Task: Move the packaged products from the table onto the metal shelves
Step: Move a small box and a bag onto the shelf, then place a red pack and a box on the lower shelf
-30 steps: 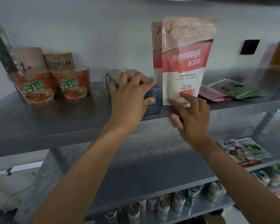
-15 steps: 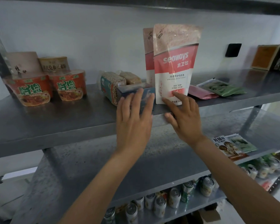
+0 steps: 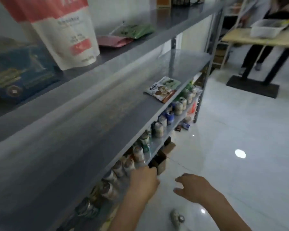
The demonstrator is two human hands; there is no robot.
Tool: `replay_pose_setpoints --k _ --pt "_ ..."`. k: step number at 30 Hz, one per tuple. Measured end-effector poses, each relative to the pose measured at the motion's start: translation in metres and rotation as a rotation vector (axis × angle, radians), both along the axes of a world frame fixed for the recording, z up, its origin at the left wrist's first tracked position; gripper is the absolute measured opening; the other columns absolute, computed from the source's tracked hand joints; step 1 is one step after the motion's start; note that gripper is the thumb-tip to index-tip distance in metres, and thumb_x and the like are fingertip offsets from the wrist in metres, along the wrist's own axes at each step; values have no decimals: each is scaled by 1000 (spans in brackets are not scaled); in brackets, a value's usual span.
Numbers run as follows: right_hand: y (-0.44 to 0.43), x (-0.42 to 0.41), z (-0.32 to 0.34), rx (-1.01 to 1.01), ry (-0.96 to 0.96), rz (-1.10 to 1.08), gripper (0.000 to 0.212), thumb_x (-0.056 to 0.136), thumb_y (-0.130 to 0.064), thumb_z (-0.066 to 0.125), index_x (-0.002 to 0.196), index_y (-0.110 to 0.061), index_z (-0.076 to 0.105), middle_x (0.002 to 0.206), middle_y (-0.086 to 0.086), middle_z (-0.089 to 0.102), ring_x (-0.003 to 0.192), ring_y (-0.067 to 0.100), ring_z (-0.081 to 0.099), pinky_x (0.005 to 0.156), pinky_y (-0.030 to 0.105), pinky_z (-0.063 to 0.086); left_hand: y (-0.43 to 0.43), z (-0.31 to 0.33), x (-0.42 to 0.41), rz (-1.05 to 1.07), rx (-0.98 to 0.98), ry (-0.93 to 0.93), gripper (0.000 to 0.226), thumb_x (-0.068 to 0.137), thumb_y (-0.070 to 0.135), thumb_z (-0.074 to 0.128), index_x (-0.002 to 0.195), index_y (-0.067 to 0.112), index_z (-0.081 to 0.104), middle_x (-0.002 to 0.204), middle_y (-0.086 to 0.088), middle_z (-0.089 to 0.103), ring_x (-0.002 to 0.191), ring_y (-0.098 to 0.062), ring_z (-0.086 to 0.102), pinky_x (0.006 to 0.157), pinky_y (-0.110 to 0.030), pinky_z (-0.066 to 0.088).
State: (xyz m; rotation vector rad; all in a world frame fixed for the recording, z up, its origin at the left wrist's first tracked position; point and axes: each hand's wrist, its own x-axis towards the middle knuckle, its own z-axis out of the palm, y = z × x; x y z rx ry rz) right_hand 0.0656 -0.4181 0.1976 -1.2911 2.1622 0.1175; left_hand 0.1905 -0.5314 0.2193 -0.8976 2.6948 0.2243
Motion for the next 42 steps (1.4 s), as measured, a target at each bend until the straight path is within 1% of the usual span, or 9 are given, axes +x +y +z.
replay_pose_setpoints --k 9,19,24,26,29,31,35,37,42 --pt "124 -25 16 -5 166 -373 52 98 -53 34 138 -22 43 136 -1 49 121 19 48 95 34 37 112 2 -94 -535 -31 -22 43 101 41 39 138 18 39 129 -8 51 117 -27 50 91 -38 37" --pt "230 -80 16 -86 311 -782 60 97 -59 25 145 -24 35 148 -5 40 134 15 39 112 34 26 188 9 -189 -817 -108 114 46 101 45 33 141 22 33 130 -3 49 117 -23 48 89 -34 36" --pt "284 -67 19 -115 322 -1069 116 64 -76 -33 147 -27 31 151 -7 35 138 12 33 114 33 24 226 4 -209 -999 -113 114 44 101 43 34 139 20 35 130 -2 49 116 -22 48 88 -32 35" --pt "304 -55 18 -94 337 -1194 86 85 -73 -6 146 -26 32 149 -8 37 135 12 36 110 32 28 240 4 -214 -1088 -89 152 40 96 44 47 128 19 48 118 -2 56 106 -21 55 82 -32 38" --pt "324 -30 19 -56 368 -1413 55 96 -59 27 139 -28 41 134 -9 49 120 11 47 93 26 35 252 0 -220 -1300 -27 203 47 54 47 88 89 21 72 73 4 64 63 -16 62 53 -29 47" --pt "329 -10 20 -15 392 -1569 49 96 -59 28 130 -30 46 120 -11 53 108 10 51 82 24 33 255 -4 -222 -1370 21 173 52 57 47 87 100 22 72 83 6 67 70 -15 65 59 -30 51" --pt "324 44 15 -53 475 -1850 51 94 -57 29 129 -26 51 120 -11 56 110 11 52 92 25 37 253 -25 -222 -1548 71 204 53 100 45 36 148 27 28 143 9 42 127 -15 44 101 -29 34" --pt "316 67 14 -80 521 -1987 59 92 -59 27 125 -21 58 116 -8 60 108 13 55 92 27 39 260 -29 -225 -1595 43 210 54 98 45 42 147 26 32 142 7 45 126 -15 48 100 -30 38" --pt "314 116 11 -64 696 -2217 67 89 -59 24 120 -14 64 118 0 65 108 21 60 93 34 45 310 -46 -214 -1731 86 191 56 61 29 88 110 9 70 95 -7 72 78 -26 70 64 -38 57"
